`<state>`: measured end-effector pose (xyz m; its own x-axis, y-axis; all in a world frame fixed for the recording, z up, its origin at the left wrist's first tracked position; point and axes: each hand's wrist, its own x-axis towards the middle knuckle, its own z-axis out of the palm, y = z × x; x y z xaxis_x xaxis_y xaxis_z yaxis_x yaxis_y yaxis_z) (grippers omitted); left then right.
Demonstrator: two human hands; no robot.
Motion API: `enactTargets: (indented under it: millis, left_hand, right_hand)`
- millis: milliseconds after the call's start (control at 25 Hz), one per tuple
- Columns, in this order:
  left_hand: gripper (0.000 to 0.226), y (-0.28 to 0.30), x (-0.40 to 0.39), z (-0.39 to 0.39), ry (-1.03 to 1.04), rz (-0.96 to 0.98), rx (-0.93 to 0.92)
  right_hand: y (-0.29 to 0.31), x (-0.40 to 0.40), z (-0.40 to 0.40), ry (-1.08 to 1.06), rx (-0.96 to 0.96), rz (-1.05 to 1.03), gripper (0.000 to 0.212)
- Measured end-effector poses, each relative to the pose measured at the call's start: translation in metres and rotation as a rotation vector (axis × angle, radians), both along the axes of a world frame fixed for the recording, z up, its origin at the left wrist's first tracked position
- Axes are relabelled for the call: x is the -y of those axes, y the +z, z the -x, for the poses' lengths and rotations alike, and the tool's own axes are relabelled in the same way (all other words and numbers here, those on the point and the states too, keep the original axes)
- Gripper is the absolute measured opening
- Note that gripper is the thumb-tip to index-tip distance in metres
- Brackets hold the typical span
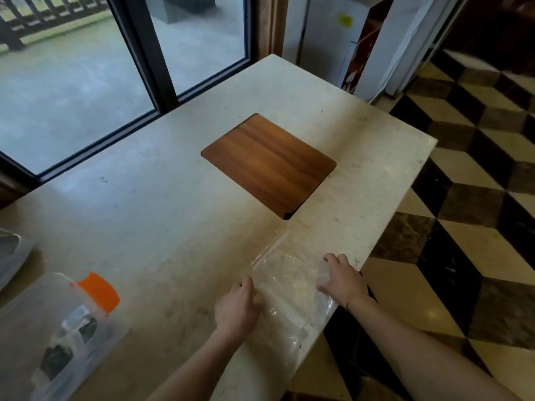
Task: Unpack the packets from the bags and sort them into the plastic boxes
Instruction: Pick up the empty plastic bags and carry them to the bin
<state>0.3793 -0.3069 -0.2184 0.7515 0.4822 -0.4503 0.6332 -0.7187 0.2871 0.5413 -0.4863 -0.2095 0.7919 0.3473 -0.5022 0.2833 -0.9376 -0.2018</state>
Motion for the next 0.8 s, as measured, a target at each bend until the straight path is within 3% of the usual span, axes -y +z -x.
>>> enactTargets:
  millis: [320,560,800]
  left_hand:
    - [0.025,-0.006,-0.012,0.003,0.19,0.267,0.057]
    - [0.01,0.0,-0.019,-0.015,0.198,0.408,0.132]
    - [0.006,0.006,0.0,-0.043,0.159,0.471,0.147]
  right_hand:
    - [0.005,0.005,0.006,-0.102,-0.086,-0.057,0.04]
    - [0.004,0.026,0.002,-0.404,-0.312,-0.341,0.024]
    - [0.012,0.076,-0.006,-0.52,-0.249,-0.449,0.015]
